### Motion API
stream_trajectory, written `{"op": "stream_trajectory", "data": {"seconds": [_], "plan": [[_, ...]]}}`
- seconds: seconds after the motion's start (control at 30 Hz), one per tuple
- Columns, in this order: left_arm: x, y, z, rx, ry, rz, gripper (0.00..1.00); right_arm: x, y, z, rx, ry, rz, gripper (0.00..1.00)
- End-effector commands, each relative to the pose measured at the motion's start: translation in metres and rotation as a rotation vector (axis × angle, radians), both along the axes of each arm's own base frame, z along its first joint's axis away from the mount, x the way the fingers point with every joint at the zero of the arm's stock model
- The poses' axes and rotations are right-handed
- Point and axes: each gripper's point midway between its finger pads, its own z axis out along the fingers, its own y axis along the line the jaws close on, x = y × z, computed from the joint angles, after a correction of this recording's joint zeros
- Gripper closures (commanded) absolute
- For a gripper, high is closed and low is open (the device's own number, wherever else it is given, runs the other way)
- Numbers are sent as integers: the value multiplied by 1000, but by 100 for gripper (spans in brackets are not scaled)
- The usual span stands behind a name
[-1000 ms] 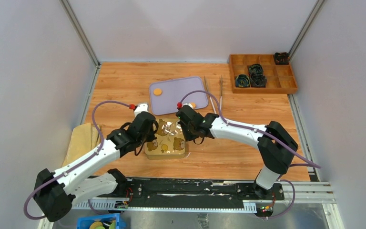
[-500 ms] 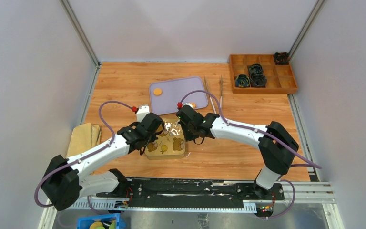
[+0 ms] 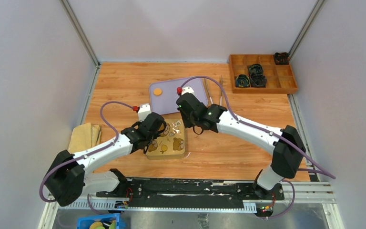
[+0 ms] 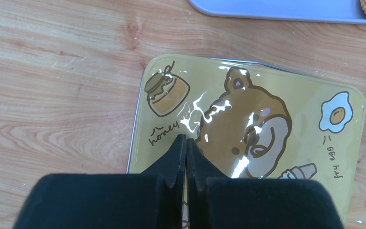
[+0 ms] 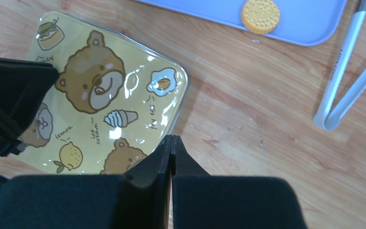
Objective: Pack the cookies
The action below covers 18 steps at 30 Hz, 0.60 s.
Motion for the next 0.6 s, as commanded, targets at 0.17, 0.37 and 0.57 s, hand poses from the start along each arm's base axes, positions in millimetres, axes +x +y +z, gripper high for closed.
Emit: {"op": "stream_trajectory", "data": {"seconds": [0.17, 0.37, 0.57], "plan": [[-59, 40, -53, 172, 263, -27, 98, 1, 39, -45, -22, 115, 86, 100], [-60, 42, -51, 175, 257, -22, 98, -12, 35, -90, -59, 215, 83, 100], [-60, 44, -49, 175, 248, -17, 99, -12, 27, -83, -48, 184, 66, 100]]}}
